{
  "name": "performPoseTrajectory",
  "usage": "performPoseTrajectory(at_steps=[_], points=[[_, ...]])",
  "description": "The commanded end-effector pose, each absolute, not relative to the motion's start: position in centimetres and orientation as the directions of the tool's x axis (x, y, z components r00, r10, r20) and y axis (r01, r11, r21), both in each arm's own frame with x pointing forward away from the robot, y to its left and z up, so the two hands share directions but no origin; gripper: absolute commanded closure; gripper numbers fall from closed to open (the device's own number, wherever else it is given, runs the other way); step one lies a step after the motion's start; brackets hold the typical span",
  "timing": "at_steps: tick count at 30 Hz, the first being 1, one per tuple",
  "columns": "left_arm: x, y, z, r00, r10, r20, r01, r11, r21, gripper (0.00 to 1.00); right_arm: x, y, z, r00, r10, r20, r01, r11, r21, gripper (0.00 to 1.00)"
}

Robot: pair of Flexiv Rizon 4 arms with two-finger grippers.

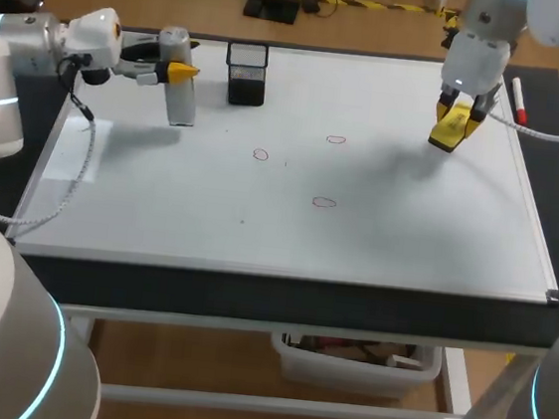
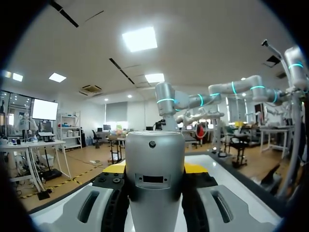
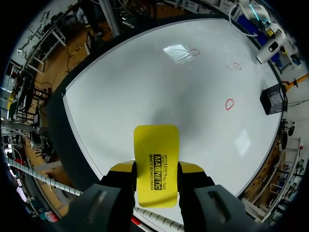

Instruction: Pick up the inspection probe, press it on each red-marked spot on the whiteboard one by one, put down the probe, pick up the eraser, and wipe off all the red marks.

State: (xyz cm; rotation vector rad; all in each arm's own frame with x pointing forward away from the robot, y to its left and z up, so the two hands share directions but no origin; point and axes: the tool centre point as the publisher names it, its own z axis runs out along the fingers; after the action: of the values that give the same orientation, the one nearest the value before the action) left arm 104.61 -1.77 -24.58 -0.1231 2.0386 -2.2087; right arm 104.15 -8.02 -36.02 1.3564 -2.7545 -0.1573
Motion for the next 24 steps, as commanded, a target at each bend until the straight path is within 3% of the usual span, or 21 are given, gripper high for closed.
performPoseTrajectory(at_steps=[1, 16, 24], points=[[103.7, -0.5, -24.3, -0.971, -0.238, -0.026, 0.044, -0.070, -0.997, 1.00, 104.2, -8.1, -35.9, -0.607, -0.794, 0.017, -0.788, 0.605, 0.120, 1.00], [103.0, 3.3, -24.4, -0.944, -0.330, -0.019, 0.047, -0.077, -0.996, 1.00, 104.2, -8.1, -35.9, -0.607, -0.794, 0.017, -0.788, 0.605, 0.120, 1.00], [103.0, 3.3, -24.4, -0.944, -0.330, -0.019, 0.047, -0.077, -0.996, 1.00, 104.0, -3.5, -35.6, -0.523, -0.846, 0.103, -0.844, 0.531, 0.079, 1.00]])
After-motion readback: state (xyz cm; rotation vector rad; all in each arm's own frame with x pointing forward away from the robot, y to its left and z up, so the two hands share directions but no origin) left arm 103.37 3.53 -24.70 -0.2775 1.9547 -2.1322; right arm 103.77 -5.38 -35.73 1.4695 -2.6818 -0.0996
